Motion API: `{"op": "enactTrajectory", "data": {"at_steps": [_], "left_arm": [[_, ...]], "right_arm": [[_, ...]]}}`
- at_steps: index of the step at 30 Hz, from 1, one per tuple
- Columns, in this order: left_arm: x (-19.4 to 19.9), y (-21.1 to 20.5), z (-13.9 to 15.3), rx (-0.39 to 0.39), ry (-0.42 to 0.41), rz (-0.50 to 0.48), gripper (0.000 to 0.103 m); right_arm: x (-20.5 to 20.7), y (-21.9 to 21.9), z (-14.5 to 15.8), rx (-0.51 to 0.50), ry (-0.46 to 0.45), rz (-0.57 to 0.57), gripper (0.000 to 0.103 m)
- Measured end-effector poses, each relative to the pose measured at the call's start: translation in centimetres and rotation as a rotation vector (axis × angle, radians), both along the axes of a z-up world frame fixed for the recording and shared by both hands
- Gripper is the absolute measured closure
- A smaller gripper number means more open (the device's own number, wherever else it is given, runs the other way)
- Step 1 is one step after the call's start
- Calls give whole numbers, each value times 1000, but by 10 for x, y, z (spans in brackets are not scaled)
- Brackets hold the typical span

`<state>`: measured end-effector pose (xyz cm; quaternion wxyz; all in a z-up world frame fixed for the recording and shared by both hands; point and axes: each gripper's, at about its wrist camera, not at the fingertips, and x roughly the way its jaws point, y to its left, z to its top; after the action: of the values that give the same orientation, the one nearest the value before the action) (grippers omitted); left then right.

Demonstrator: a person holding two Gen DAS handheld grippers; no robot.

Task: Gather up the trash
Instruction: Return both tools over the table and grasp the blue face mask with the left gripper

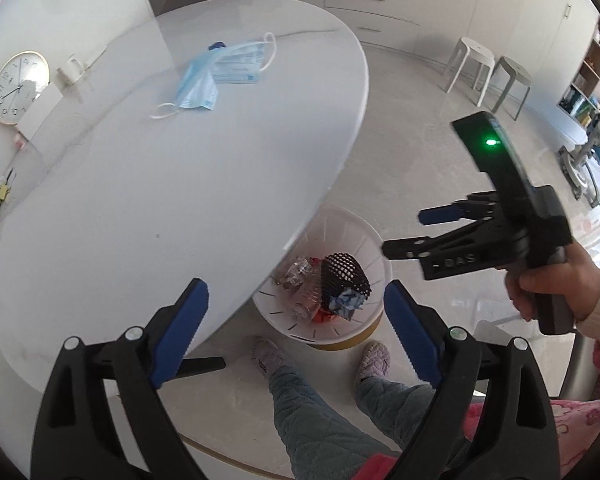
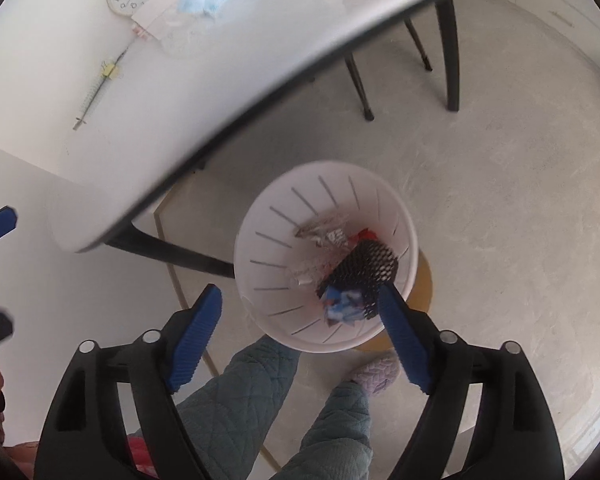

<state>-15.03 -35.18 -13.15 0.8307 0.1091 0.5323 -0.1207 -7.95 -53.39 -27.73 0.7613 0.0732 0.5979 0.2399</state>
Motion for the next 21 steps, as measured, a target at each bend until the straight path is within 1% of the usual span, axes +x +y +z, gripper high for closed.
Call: {"op": "enactTrajectory", "data": {"at_steps": [2, 3, 5, 7, 10, 13, 15, 19, 21], "left_arm": [[9, 11, 9, 15, -24, 29, 13], [15, 18, 16, 14, -34, 47, 12], [26, 30, 27, -5, -45, 71, 12], [45, 42, 37, -26, -54, 91, 11], [72, 51, 47, -26, -72, 76, 11], [108, 54, 46, -15, -81, 19, 11], [133, 56, 42, -25, -69, -21, 11], [189, 56, 30, -99, -19, -63, 11], [217, 58, 31, -154, 6, -51, 11]], "right_arm": [[1, 0, 26, -4, -43, -11, 16], [2, -2, 40, -7, -64, -18, 13], [4, -3, 71, -8, -111, -37, 8], [9, -1, 101, -2, -161, -57, 6], [20, 3, 136, -5, -215, -87, 3], [38, 7, 158, -11, -249, -127, 3], [52, 9, 170, -20, -274, -180, 3], [76, 7, 180, -14, -280, -301, 3], [88, 6, 183, -25, -284, -355, 3]]}}
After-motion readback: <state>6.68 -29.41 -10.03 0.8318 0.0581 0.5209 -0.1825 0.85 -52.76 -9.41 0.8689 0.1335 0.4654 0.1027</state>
